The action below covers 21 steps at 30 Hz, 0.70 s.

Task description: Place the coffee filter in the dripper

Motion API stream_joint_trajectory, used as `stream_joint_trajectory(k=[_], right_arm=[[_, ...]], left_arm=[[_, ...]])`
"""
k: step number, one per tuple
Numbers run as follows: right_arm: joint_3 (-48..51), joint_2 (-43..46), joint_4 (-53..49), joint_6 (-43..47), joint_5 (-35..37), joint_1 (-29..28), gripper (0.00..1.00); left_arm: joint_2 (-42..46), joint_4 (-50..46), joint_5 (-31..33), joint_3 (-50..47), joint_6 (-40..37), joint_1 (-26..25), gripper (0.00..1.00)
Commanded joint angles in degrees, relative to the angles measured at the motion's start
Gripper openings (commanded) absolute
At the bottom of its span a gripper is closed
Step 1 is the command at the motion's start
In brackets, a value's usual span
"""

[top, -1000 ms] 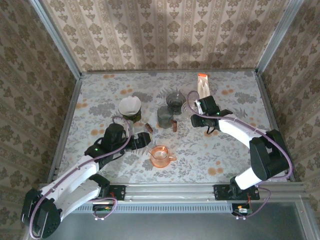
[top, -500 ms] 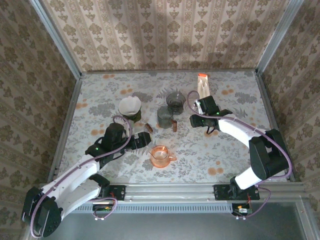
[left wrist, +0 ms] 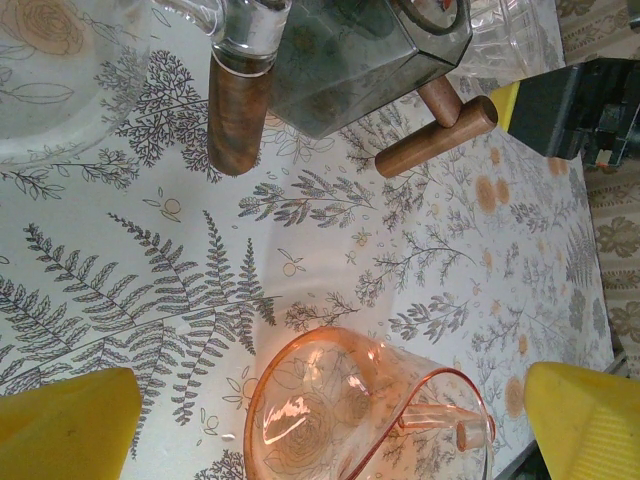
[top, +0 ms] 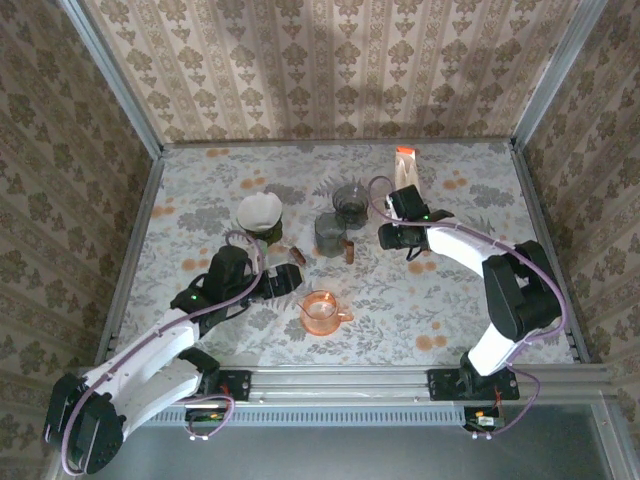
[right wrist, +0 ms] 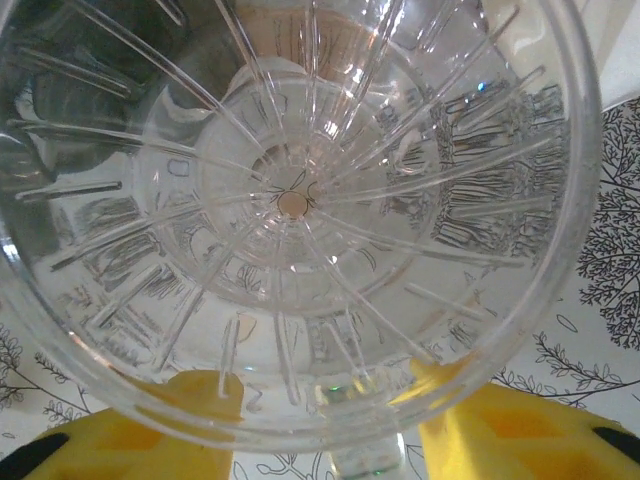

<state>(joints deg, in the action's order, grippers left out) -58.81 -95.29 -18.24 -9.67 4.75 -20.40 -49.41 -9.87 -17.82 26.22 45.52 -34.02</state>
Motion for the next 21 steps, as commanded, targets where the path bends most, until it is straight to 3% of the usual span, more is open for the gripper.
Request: stream_joint_trajectory(k=[1, 9, 15, 21], right_arm=[[-2.0, -1.4, -1.5, -1.7, 2.2, 0.2, 0.43], [0.1, 1.8, -2.0, -3.8, 5.2, 0.0, 0.16], [4.6, 12.6, -5.9, -6.7, 8.0, -3.5, 0.11], [6.7, 28.8, -16.7, -11.4, 10.5, -14.7, 0.11]], left_arm=[[0.2, -0.5, -0.5, 0.3, 0.5, 0.5, 1.0], [1.2, -0.9, -0.5, 0.5, 0.2, 0.6, 1.0], [3.8, -3.5, 1.0, 2.7, -1.4, 0.6, 1.0], [7.5, -7.5, 2.3, 5.7, -3.8, 1.2, 1.0]])
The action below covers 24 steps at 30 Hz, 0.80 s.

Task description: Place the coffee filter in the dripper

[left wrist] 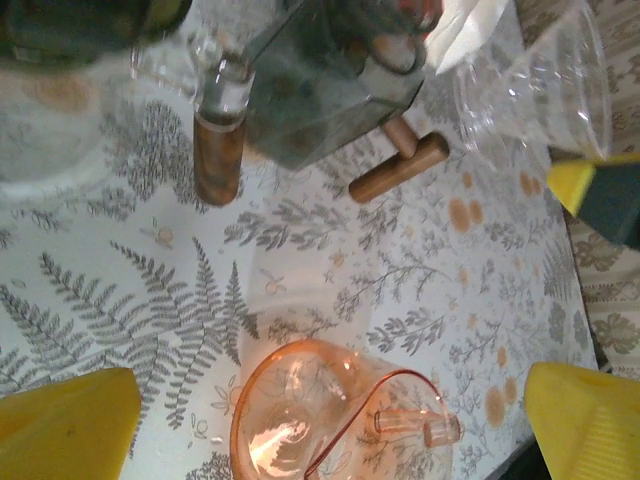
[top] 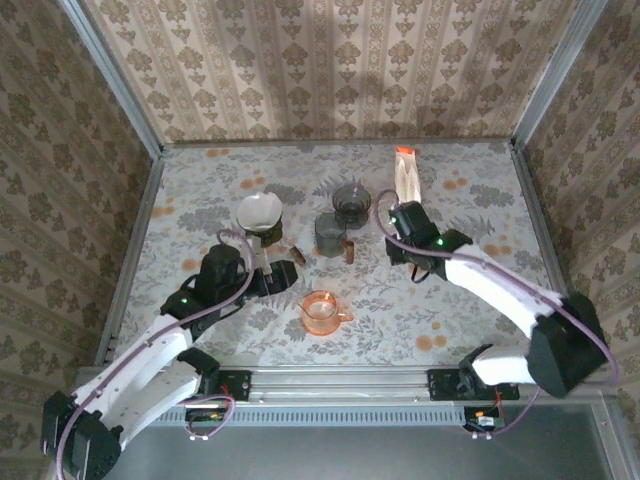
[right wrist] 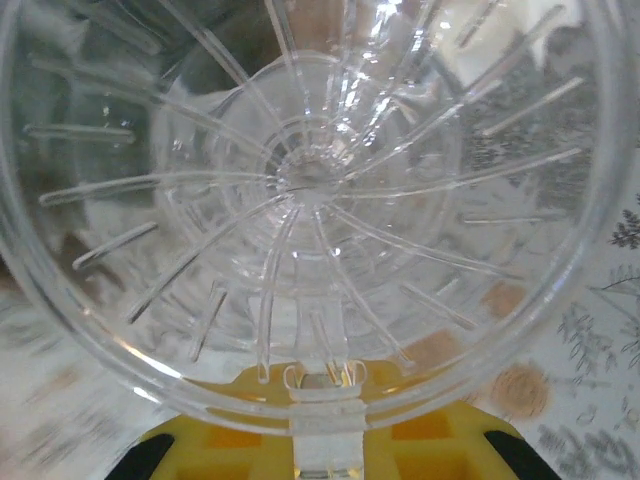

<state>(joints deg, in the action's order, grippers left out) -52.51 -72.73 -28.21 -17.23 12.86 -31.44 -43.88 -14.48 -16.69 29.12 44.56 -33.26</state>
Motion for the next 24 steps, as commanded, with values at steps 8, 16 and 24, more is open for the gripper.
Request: stream_joint_trajectory(k=[8, 16, 24], right_arm=[[-5.2, 11.3, -16.2, -6.1, -3.8, -24.3, 0.1], [-13.0, -0.7, -17.4, -3.6, -3.9, -31.5, 0.1], [-16.3, -5.5, -18.3, -2.9, -6.0, -32.6, 0.09]], left_arm=[[8.5, -9.7, 5.3, 5.8, -7.1, 0.7, 1.0], [12.8, -12.3, 7.4, 4.1, -6.6, 0.8, 1.0], [13.5, -12.1, 6.1, 2.4, -5.8, 0.8, 1.0]])
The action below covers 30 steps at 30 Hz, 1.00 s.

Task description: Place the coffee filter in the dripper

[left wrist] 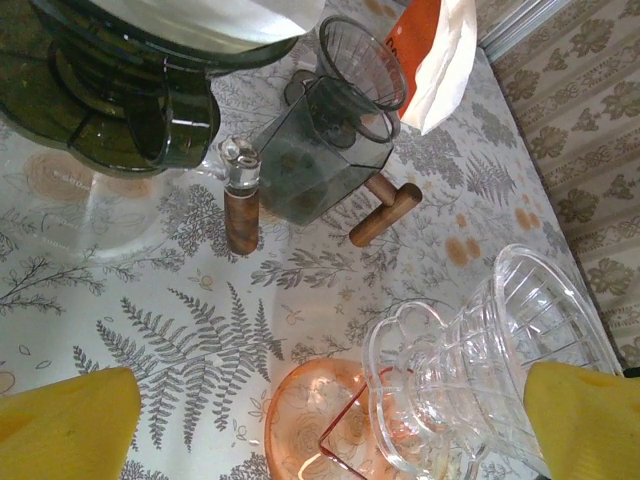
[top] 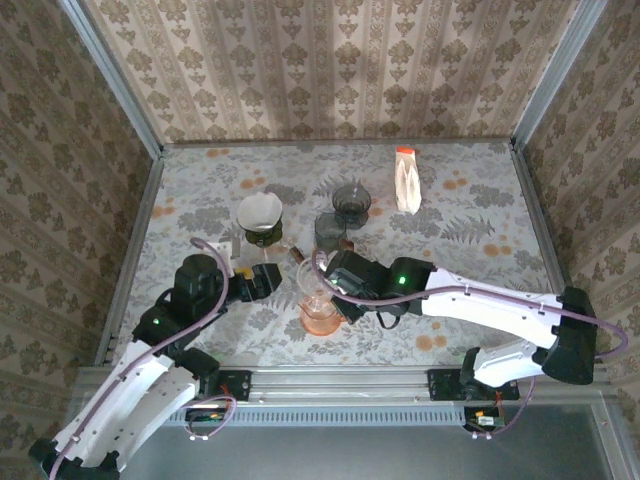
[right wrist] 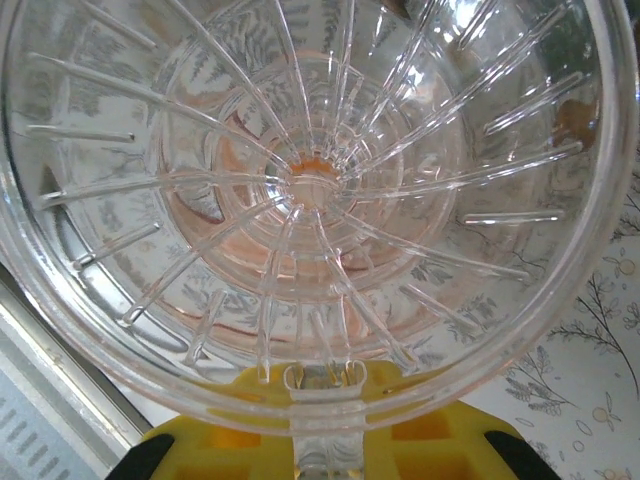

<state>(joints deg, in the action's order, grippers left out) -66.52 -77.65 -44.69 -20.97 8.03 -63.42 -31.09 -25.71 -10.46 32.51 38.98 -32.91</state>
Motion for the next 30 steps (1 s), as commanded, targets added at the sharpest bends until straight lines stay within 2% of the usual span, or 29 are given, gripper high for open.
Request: stream_joint_trajectory(k=[1, 22, 24, 27, 30], right_arm=[[-2.4, -0.9, -2.4, 0.6, -1.2, -0.7, 0.09], [-2.4, -4.4, -3.8, -0.7, 1.5, -3.9, 0.12], [-2.4, -4.5, -4.1, -0.7, 2.6, -4.2, 0.16], [-2.2, -4.5, -4.7, -0.9, 3.4, -4.4, 0.27], [-1.9, -3.9, -4.8, -1.3, 4.0, -4.6, 0.49]], left_arm=[[0.7, -0.7, -0.1, -1.1, -0.2, 0.5, 1.0], [0.7, -0.4, -0.1, -2.5, -0.1, 0.6, 1.0], [0.7, -0.3, -0.2, -2.6, 0.0, 0.6, 1.0], [0.6, -0.3, -0.4, -2.8, 0.0, 0.6, 1.0], [0.6, -0.3, -0.7, -2.9, 0.1, 0.6, 1.0]])
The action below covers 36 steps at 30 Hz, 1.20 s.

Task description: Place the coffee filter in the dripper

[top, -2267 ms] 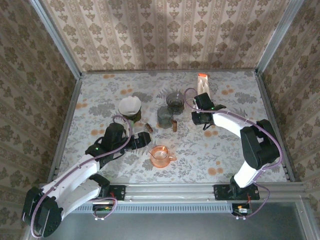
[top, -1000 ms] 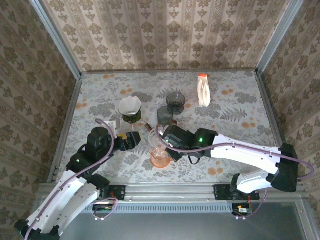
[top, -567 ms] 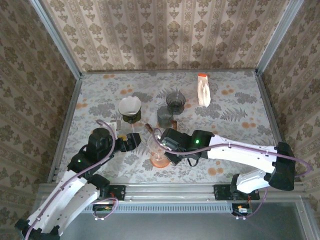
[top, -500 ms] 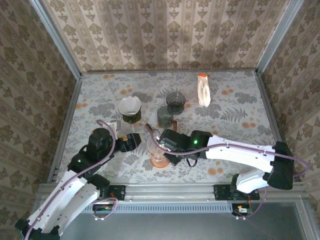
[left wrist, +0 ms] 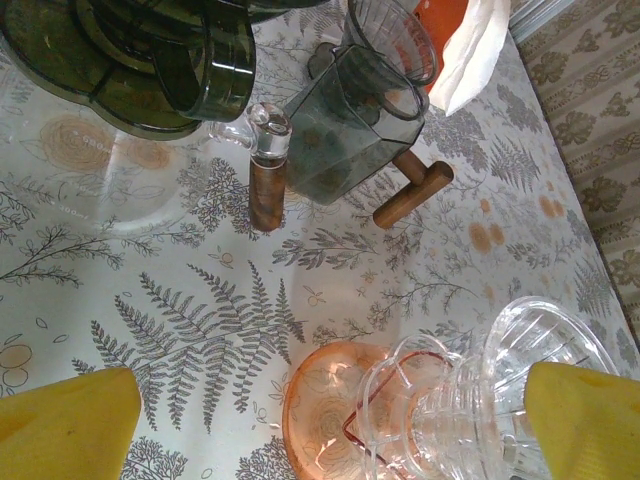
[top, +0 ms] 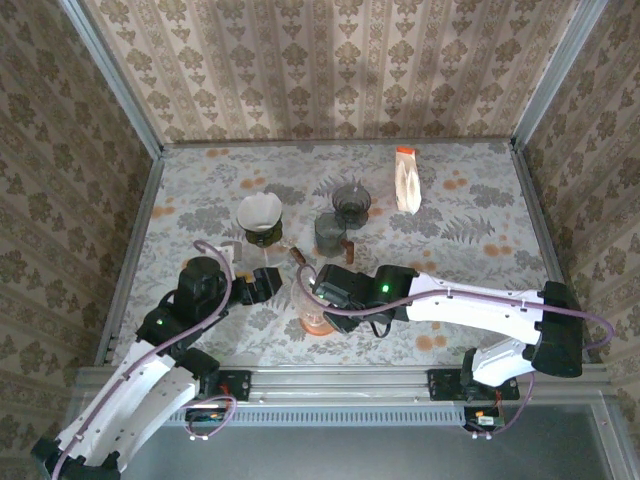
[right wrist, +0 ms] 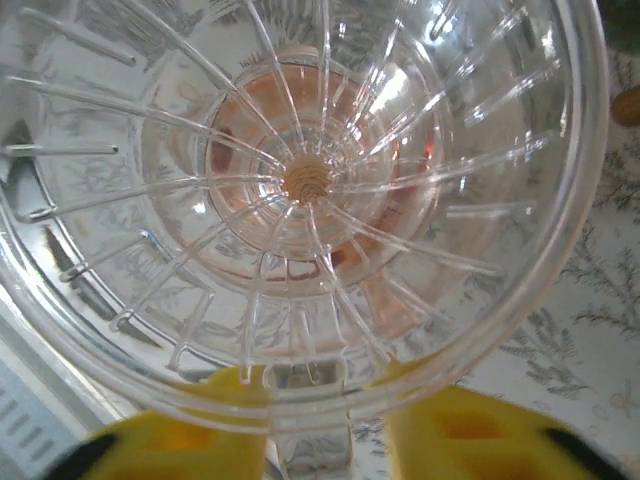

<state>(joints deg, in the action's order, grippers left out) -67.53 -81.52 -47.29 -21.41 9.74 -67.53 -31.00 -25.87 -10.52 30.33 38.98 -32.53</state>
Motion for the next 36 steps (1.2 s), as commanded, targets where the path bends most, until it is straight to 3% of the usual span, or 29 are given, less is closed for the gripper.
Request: stream_joint_trajectory(k=[1, 7, 14, 17, 21, 26, 32, 36], right_arm=[[-0.8, 0.4, -2.0, -0.9, 2.5, -0.6, 0.55], [-0.4, 4.4, -0.5, -1.3, 3.7, -0.7, 0.75], [1.0, 13.0, 1.7, -2.3, 11.5, 1.7, 0.78], [2.0, 15.9, 4.5, -1.6, 10.3, 8.3, 0.78], [3.1, 15.8, 11.2, -0.1, 5.7, 22.1, 0.75], [1.2, 7.9, 16.2, 0.9, 2.8, 38.2, 0.68], [-6.6, -6.9, 19.1, 2.1, 3.5, 48.6, 0.59], [-11.0, -13.9, 20.2, 2.0, 1.8, 51.7, 0.49]], left_arm=[[0.6, -0.2, -0.7, -0.7, 0.1, 0.3, 1.0], [0.5, 0.2, -1.3, -1.1, 0.6, 0.2, 1.0], [0.2, 0.2, -1.4, -1.1, 1.0, 0.4, 1.0], [0.2, 0.3, -0.9, -0.8, 0.7, 0.4, 1.0], [0.0, 1.7, -1.3, -0.3, 0.3, 0.4, 1.0], [-1.2, 1.4, -1.8, 0.9, -0.6, 0.4, 1.0], [-2.0, 2.0, -2.7, 0.3, 0.1, 0.4, 1.0], [-2.2, 3.1, -3.3, -0.8, 0.8, 0.5, 1.0]])
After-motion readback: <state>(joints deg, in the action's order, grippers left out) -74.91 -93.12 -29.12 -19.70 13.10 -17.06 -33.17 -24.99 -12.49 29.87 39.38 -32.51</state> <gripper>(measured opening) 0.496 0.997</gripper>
